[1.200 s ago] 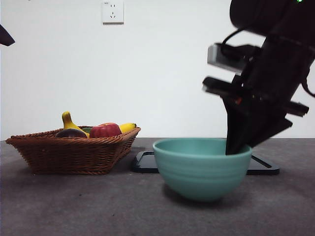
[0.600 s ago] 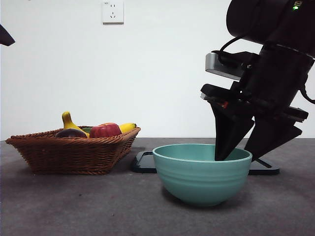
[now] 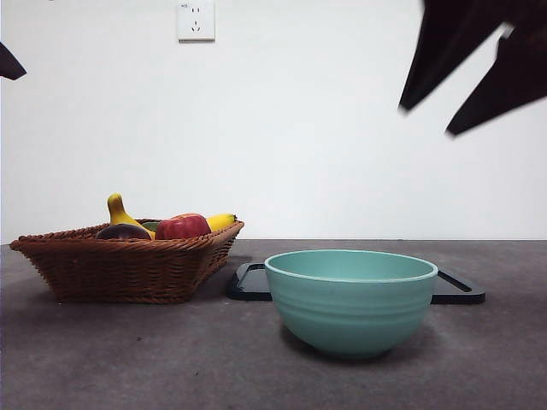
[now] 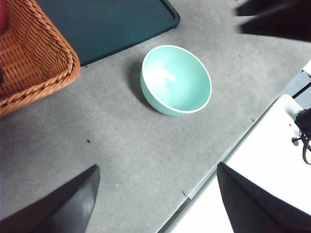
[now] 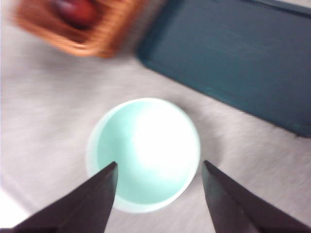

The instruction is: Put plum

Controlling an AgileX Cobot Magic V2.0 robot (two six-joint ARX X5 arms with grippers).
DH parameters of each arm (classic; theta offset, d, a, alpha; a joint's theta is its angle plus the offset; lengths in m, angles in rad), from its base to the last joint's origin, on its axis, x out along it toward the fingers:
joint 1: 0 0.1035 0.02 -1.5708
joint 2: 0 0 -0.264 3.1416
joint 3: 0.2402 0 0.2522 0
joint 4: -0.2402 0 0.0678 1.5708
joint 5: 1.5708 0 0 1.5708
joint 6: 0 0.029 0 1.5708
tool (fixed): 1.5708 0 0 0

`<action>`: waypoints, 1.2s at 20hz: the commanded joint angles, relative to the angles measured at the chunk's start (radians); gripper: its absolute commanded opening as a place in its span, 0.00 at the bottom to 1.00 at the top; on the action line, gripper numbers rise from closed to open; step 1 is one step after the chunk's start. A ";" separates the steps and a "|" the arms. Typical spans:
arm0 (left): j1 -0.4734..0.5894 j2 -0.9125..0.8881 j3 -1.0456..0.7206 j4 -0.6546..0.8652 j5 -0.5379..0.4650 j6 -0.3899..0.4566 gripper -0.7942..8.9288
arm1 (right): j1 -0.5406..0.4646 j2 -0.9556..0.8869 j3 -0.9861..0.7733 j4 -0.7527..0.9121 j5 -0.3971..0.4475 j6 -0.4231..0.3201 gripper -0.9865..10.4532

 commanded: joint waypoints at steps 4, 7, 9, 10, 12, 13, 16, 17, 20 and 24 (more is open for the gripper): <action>-0.004 0.007 0.011 0.004 0.006 0.012 0.46 | 0.014 -0.193 0.016 -0.148 -0.081 0.002 0.33; -0.004 0.007 0.011 0.005 0.006 0.012 0.46 | 0.014 -0.261 0.016 -0.200 -0.097 0.002 0.33; -0.004 0.007 0.011 0.005 0.006 0.011 0.46 | 0.014 -0.274 0.016 -0.206 -0.097 0.002 0.33; -0.004 0.007 0.011 0.005 0.006 0.012 0.46 | 0.014 -0.274 0.016 -0.209 -0.097 0.002 0.33; -0.004 0.007 0.011 0.004 0.006 0.011 0.46 | 0.014 -0.272 0.016 -0.222 -0.097 0.002 0.33; -0.004 0.007 0.011 0.004 0.006 0.008 0.46 | 0.014 -0.271 0.016 -0.225 -0.097 0.002 0.33; -0.004 0.007 0.011 0.004 0.006 0.008 0.46 | 0.014 -0.272 0.016 -0.224 -0.097 0.002 0.33; -0.004 0.007 0.011 0.004 0.006 0.008 0.46 | 0.014 -0.272 0.016 -0.224 -0.097 0.002 0.33; -0.004 0.007 0.011 0.004 0.006 0.008 0.45 | 0.014 -0.272 0.016 -0.224 -0.097 0.002 0.32; -0.004 0.007 0.011 0.005 0.006 0.008 0.08 | 0.014 -0.272 0.016 -0.233 -0.097 -0.001 0.09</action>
